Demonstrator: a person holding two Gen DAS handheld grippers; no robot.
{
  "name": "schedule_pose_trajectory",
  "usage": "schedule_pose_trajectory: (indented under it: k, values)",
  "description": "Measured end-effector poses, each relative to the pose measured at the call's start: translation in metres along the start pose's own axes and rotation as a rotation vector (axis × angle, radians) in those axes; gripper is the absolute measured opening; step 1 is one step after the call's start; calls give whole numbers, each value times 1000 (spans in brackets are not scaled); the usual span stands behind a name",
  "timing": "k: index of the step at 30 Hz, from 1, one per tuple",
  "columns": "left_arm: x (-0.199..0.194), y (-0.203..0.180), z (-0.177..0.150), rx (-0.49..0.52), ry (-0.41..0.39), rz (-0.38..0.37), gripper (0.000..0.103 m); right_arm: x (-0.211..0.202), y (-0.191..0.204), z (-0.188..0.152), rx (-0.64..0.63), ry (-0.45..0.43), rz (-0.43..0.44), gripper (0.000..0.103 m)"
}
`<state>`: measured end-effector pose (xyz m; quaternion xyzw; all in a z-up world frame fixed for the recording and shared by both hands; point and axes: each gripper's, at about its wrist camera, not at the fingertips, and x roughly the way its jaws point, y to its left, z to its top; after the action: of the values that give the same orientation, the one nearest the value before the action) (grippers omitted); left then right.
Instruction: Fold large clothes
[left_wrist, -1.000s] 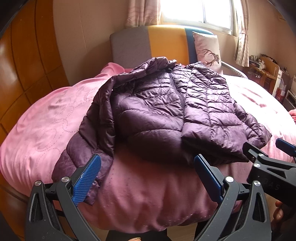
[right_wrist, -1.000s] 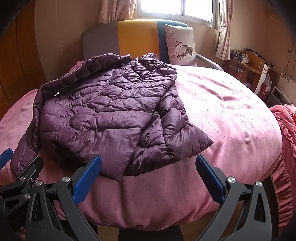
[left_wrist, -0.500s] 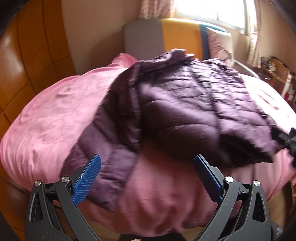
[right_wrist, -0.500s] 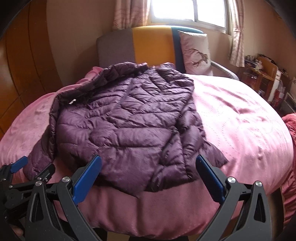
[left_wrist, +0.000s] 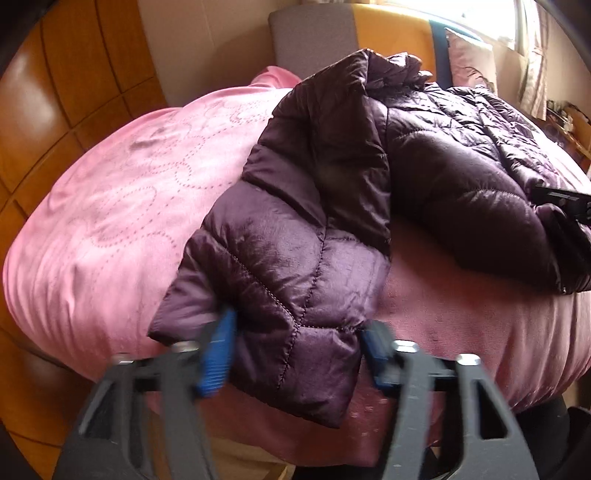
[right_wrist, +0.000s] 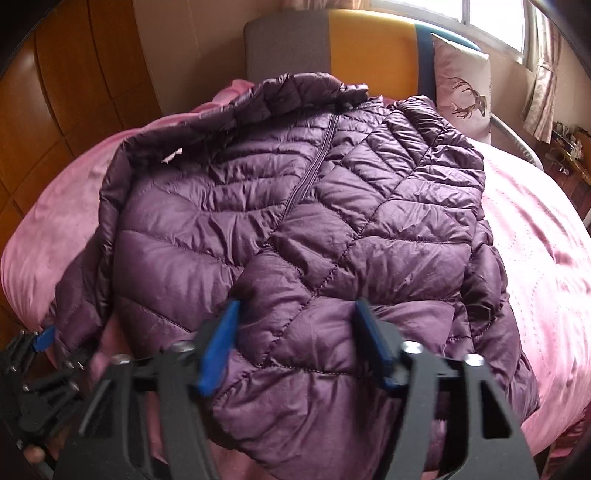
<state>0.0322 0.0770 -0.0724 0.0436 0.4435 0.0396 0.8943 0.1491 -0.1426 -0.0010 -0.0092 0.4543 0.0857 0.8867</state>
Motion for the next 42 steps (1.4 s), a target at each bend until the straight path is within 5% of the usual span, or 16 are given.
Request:
schedule_pose_trajectory:
  k: [1, 4, 11, 18, 23, 24, 25, 26, 27, 30, 32, 36, 38, 40, 42]
  values:
    - [-2, 6, 3, -9, 0, -22, 32, -1, -1, -1, -19, 1, 12, 25]
    - [-6, 27, 14, -62, -16, -84, 21, -18, -10, 0, -74, -41, 17, 7]
    - [-5, 94, 64, -213, -64, -51, 20, -63, -82, 16, -71, -197, -253, 0]
    - [28, 160, 140, -330, -72, 75, 17, -69, -226, 38, 175, -173, -528, 0]
    - [57, 193, 176, -344, -12, 209, 15, -73, -281, 42, 300, -139, -553, 0]
    - [67, 199, 185, -348, 6, 241, 15, -75, -279, 43, 294, -144, -537, 2]
    - [72, 205, 189, -352, 16, 250, 15, -77, -274, 45, 292, -150, -511, 18]
    - [78, 209, 194, -360, 28, 259, 15, -81, -268, 47, 298, -158, -455, 36]
    - [83, 212, 202, -362, 36, 279, 15, -86, -257, 46, 311, -174, -394, 69]
    - [90, 213, 213, -343, 39, 315, 15, -102, -225, 50, 299, -240, -241, 74]
    - [97, 213, 223, -323, 45, 344, 15, -110, -203, 51, 285, -260, -108, 88]
    - [110, 219, 240, -321, 69, 379, 15, -107, -146, 47, 143, -217, 55, 94]
    - [115, 224, 245, -338, 78, 376, 15, -90, -122, 39, 63, -148, 53, 85]
    - [117, 227, 248, -357, 81, 365, 15, -66, -105, 34, -34, -64, -39, 26]
    - [114, 228, 248, -364, 71, 348, 19, -51, -111, 30, -46, -18, -81, 12]
